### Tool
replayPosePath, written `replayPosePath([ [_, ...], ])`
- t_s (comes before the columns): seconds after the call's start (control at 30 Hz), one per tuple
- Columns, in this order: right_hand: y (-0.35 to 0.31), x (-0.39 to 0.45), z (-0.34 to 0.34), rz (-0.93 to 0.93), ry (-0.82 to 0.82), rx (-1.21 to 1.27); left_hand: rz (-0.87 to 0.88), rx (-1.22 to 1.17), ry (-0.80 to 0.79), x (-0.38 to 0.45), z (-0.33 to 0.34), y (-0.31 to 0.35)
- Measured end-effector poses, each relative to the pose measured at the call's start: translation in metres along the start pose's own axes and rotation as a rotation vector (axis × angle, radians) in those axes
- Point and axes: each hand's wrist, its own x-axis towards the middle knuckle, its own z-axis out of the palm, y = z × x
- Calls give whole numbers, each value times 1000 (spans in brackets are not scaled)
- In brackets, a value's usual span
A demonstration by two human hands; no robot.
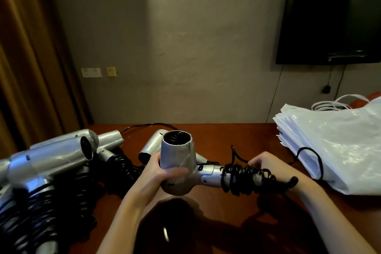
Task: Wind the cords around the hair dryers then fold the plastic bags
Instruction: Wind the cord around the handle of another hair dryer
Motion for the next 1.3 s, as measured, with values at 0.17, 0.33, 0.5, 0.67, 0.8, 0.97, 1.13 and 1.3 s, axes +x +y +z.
replayPosePath([
  [0.17, -4, -10, -9, -68, -151, 131, 3, 43, -52, 0, 5, 2],
  [0.33, -14, -16, -10, -105, -25, 78, 34, 201, -128, 0, 14, 2],
  [0.5, -32, -9, 14, -246, 362, -339, 182, 275, 42, 1, 19, 0],
  [0.67, -50, -12, 38, -269, 421, -285, 261, 298, 171, 3, 12, -5],
  [0.8, -55, -11, 53, -197, 366, 17, 310, 306, 251, 4, 11, -9],
  [0.97, -64, -13, 67, -256, 403, 138, 349, 261, 312, 2, 11, -5],
  [1.13, -64, -13, 72, -300, 451, 181, 409, 256, 294, 3, 15, -1],
  [1.3, -64, -13, 70, -318, 463, 215, 430, 268, 288, 1, 14, 3],
])
